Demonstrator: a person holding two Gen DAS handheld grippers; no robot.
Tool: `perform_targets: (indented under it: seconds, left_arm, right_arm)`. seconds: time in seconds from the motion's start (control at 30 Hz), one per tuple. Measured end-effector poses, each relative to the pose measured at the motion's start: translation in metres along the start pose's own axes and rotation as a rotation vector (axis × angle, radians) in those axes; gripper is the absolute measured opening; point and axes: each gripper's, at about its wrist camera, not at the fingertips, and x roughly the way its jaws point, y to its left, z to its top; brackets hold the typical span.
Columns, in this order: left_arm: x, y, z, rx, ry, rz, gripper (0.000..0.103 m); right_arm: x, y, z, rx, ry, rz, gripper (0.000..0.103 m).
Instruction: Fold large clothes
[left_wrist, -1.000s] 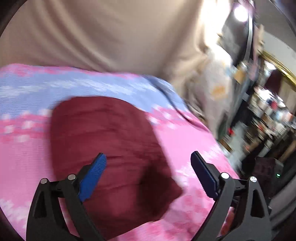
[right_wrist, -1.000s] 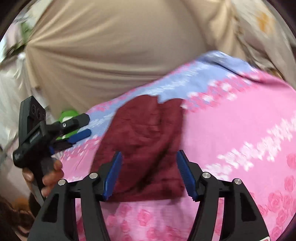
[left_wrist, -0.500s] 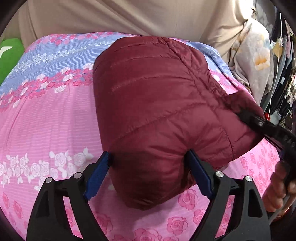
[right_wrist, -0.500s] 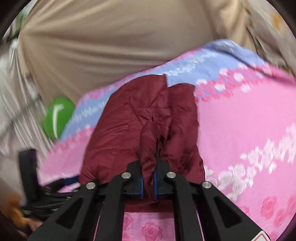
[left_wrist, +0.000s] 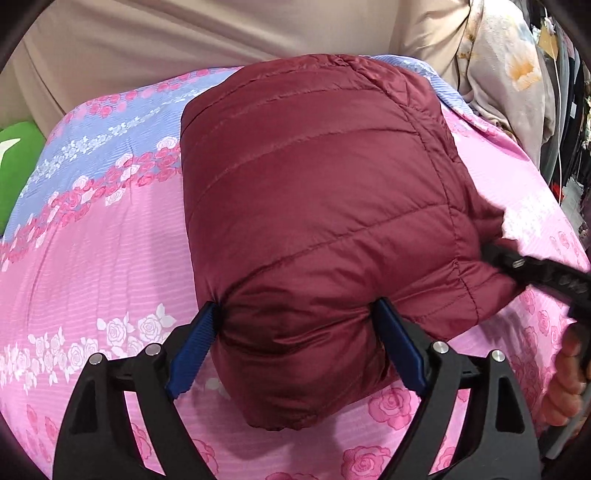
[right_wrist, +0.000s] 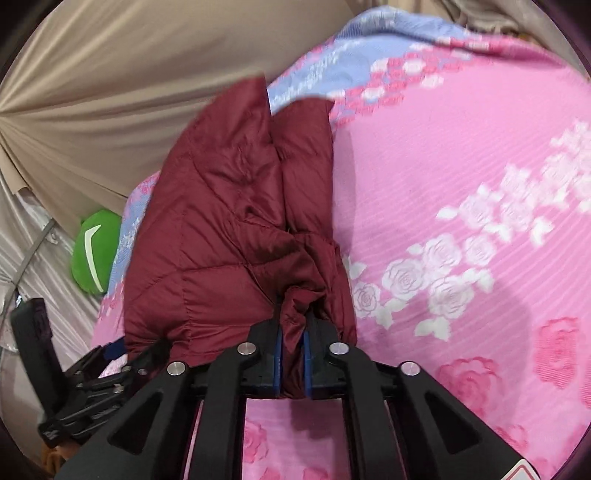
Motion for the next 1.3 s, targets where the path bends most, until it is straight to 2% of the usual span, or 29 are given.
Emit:
perform_targets:
  seconds: [0.03,0.07,0.13,0.2,0.23,0.3,0.43,0.53,0.67,0.8,0.87,0.93,1.0,1.03,1.07,1.13,1.2,1.27,1.3]
  left_arm:
    - [0.0,0.0,0.0,-0.002,0.0,0.0,0.083]
    - [0.0,0.0,0.0,-0.005,0.001,0.0,0.083]
    - [0.001,0.001,0.0,-0.01,0.001,-0.002,0.084]
    - [0.001,0.0,0.0,-0.011,-0.002,-0.002,0.084]
    - [0.001,0.001,0.0,-0.011,-0.003,-0.003,0.084]
    - [0.001,0.002,0.0,-0.012,-0.004,-0.007,0.084]
    - [0.001,0.004,-0.001,-0.012,-0.003,-0.016,0.085]
    - [0.006,0.008,-0.001,-0.022,0.009,-0.032,0.09]
    - [-0.002,0.015,-0.005,-0.037,0.02,-0.1,0.087]
    - [-0.019,0.013,-0.027,0.029,0.029,-0.145,0.087]
    - [-0.015,0.01,-0.037,0.052,0.044,-0.134,0.087]
    - [-0.005,0.01,-0.043,0.06,0.057,-0.08,0.081]
    - [0.001,0.013,-0.041,0.052,0.072,-0.092,0.073]
    - [0.002,0.016,-0.039,0.045,0.072,-0.103,0.07]
    - [0.001,0.018,-0.036,0.046,0.072,-0.122,0.062]
    - [0.0,0.025,-0.032,0.039,0.071,-0.142,0.053]
    - [0.0,0.04,-0.028,0.002,0.081,-0.173,0.043]
    - [0.001,0.053,-0.026,-0.037,0.094,-0.195,0.04]
    - [0.004,0.062,-0.026,-0.056,0.096,-0.181,0.04]
  right_arm:
    - [-0.011,0.006,0.003,-0.019,-0.035,-0.02,0.016]
    - [-0.022,0.014,0.008,-0.045,-0.074,-0.039,0.019]
    - [-0.04,0.03,0.018,-0.106,-0.14,-0.063,0.019]
    - [-0.046,0.047,0.032,-0.159,-0.164,-0.043,0.023]
    - [-0.043,0.053,0.038,-0.177,-0.169,-0.04,0.028]
    - [-0.027,0.059,0.045,-0.207,-0.154,-0.055,0.034]
    - [0.026,0.044,0.043,-0.189,-0.056,-0.108,0.034]
    - [0.049,0.024,0.034,-0.129,-0.014,-0.079,0.034]
    - [0.051,0.014,0.034,-0.083,0.005,-0.041,0.034]
    - [0.051,0.014,0.033,-0.074,0.0,-0.024,0.034]
    - [0.047,0.017,0.034,-0.07,-0.002,-0.02,0.04]
    - [0.04,0.019,0.038,-0.054,-0.008,0.024,0.043]
    - [0.039,0.024,0.039,-0.068,-0.002,0.03,0.043]
    - [0.039,0.026,0.039,-0.084,-0.001,0.015,0.04]
    - [0.04,0.027,0.038,-0.094,0.001,0.001,0.029]
    - [0.039,0.026,0.036,-0.079,0.0,0.011,0.013]
    - [0.032,0.024,0.035,-0.046,-0.022,0.04,0.009]
    - [0.027,0.025,0.034,-0.046,-0.046,0.037,0.008]
    - [0.028,0.025,0.031,-0.048,-0.045,0.031,0.007]
